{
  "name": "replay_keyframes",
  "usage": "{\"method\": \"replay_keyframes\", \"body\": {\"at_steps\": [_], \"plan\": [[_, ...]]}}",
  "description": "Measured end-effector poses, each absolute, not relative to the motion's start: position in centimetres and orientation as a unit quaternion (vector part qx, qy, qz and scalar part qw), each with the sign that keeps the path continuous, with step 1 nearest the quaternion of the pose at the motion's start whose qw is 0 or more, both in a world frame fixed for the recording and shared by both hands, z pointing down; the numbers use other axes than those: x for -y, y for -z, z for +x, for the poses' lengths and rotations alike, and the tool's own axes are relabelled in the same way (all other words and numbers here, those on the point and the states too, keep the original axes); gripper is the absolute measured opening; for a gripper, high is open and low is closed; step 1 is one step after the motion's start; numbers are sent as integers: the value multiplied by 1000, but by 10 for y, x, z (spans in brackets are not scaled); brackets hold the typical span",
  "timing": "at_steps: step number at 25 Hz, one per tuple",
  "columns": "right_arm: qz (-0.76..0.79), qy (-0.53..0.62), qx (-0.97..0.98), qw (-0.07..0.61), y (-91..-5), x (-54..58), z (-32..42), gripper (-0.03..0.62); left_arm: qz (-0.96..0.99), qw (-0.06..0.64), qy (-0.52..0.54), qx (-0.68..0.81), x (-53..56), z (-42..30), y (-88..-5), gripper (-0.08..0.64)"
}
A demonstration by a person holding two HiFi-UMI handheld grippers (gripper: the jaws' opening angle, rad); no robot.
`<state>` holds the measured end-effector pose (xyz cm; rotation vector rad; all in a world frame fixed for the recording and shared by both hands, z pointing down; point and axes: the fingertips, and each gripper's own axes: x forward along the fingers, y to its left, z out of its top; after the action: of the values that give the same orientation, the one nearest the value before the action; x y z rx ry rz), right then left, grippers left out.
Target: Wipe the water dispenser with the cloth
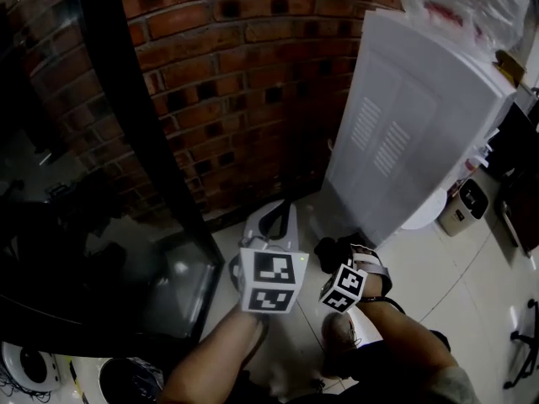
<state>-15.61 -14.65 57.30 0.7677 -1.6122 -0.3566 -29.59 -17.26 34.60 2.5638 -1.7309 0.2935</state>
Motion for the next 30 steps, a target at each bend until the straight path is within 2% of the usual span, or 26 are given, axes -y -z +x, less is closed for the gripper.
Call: {"method": "replay_keyframes", "body": {"at_steps": [6,10,18,30], "plan": [[396,172,789,437,-421,153,-198,103,821,0,-92,564,159,-310,-334,0],[417,157,834,325,-366,159,-217,103,808,3,-100,580,153,-329,-332,0],[364,178,877,257,-334,163,-256,103,786,-4,-100,610,142,-340,-319,0],[323,188,900,223,-325,156,-266,103,742,-12,-112,661,96,-342,-308,0]]}}
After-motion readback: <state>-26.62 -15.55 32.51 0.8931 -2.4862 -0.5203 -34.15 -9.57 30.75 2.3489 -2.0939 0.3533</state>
